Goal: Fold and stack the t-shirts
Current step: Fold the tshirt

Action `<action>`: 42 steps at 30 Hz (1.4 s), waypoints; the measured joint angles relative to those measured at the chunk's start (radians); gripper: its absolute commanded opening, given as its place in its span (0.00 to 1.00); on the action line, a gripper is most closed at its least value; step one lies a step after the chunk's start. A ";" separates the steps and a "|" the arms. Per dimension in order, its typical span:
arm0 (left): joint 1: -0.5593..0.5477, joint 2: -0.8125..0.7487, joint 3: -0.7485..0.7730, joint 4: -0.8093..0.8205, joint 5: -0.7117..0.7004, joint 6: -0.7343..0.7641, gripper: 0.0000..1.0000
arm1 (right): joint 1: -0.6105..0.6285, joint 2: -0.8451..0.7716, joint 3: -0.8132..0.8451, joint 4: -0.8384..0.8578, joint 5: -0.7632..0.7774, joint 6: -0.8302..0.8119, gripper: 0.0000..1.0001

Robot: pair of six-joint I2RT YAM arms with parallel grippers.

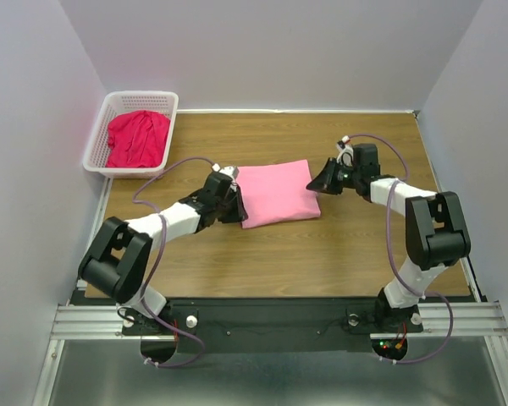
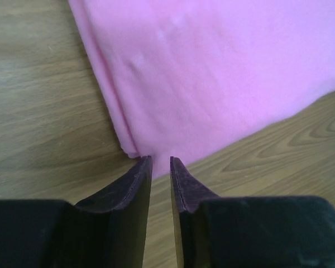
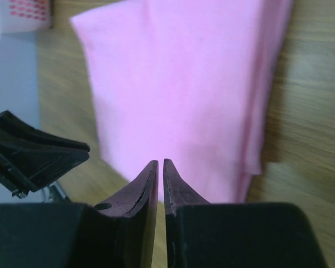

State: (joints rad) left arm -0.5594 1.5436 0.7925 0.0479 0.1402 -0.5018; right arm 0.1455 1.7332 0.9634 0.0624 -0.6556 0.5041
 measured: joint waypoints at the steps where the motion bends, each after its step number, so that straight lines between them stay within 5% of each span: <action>1: 0.001 -0.027 -0.001 0.007 0.005 0.003 0.31 | 0.002 -0.010 0.005 0.003 -0.019 0.004 0.11; 6: 0.006 -0.102 -0.001 0.171 0.057 0.004 0.12 | 0.093 -0.024 0.019 0.105 -0.113 0.058 0.01; 12: 0.005 0.036 -0.001 0.317 0.138 -0.018 0.01 | 0.184 0.055 -0.078 0.419 -0.183 0.205 0.01; 19: 0.040 0.177 -0.063 0.409 0.220 -0.109 0.00 | 0.150 0.305 -0.184 0.662 -0.219 0.284 0.01; 27: 0.107 0.172 -0.164 0.517 0.289 -0.204 0.00 | -0.014 0.324 -0.379 1.064 -0.293 0.402 0.01; 35: 0.130 0.141 -0.164 0.454 0.269 -0.201 0.01 | -0.093 0.265 -0.352 0.970 -0.316 0.454 0.01; 42: 0.133 0.115 0.094 0.314 0.226 -0.130 0.11 | -0.093 0.122 0.012 0.592 -0.282 0.324 0.01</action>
State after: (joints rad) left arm -0.4263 1.6585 0.8864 0.3614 0.3664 -0.6319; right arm 0.0525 1.8549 0.9756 0.6548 -0.9375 0.8284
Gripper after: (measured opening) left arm 0.104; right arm 0.014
